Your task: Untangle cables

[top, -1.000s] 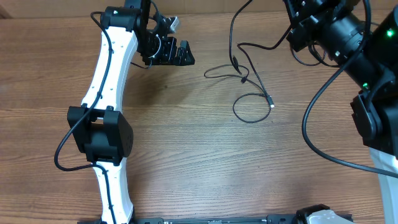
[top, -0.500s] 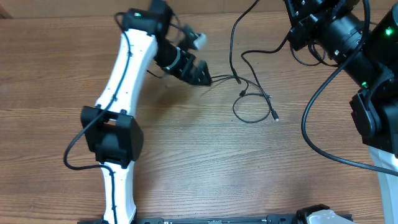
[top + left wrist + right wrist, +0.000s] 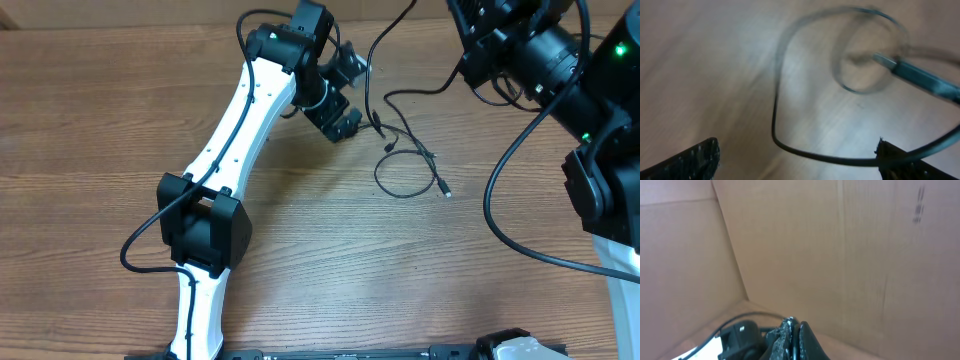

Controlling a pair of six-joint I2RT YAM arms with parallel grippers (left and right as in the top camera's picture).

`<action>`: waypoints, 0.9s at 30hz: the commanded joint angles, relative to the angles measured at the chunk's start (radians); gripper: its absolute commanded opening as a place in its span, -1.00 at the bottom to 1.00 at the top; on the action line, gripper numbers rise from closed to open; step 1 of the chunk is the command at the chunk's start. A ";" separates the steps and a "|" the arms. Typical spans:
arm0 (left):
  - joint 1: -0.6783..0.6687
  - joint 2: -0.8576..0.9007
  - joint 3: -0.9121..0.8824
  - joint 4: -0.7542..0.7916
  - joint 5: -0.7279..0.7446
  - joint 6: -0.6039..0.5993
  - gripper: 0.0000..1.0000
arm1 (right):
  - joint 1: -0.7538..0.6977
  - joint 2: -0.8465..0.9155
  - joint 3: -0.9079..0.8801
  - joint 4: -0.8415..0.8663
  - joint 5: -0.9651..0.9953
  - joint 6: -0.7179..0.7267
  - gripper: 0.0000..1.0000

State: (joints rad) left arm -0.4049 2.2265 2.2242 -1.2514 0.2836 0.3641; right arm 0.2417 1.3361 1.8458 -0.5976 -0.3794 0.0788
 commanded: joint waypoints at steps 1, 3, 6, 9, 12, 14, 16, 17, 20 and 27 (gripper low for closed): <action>0.012 0.005 0.004 0.052 -0.185 -0.229 0.99 | -0.003 0.000 0.027 -0.026 -0.015 0.007 -0.92; 0.016 0.005 0.004 0.080 -0.195 -0.269 1.00 | -0.003 0.000 0.027 -0.041 -0.015 0.003 -0.93; 0.019 0.005 0.004 0.097 -0.211 -0.297 0.99 | -0.003 0.000 0.027 -0.043 -0.015 0.003 -0.93; 0.021 0.005 0.004 0.097 -0.253 -0.353 1.00 | -0.003 0.000 0.027 -0.042 -0.015 0.003 -0.93; 0.031 0.005 0.004 0.098 -0.270 -0.396 1.00 | -0.003 0.000 0.027 -0.048 -0.020 0.004 -0.93; 0.040 0.005 0.004 0.098 -0.268 -0.402 1.00 | -0.003 0.000 0.027 -0.051 -0.053 0.003 -0.93; 0.052 0.005 0.004 0.098 -0.269 -0.402 0.99 | -0.003 0.000 0.027 -0.053 -0.114 0.003 -0.93; 0.058 0.005 0.004 0.098 -0.269 -0.402 0.99 | -0.003 0.000 0.027 -0.055 -0.134 0.004 -0.93; 0.074 0.005 0.004 0.098 -0.267 -0.404 0.99 | -0.002 0.000 0.027 -0.087 -0.196 0.004 -0.93; 0.102 0.005 0.004 0.101 -0.256 -0.497 0.99 | -0.001 0.007 0.026 -0.293 -0.206 -0.006 -0.92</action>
State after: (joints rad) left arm -0.3115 2.2265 2.2242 -1.1549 0.0292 -0.0650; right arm 0.2420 1.3373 1.8469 -0.8555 -0.5583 0.0776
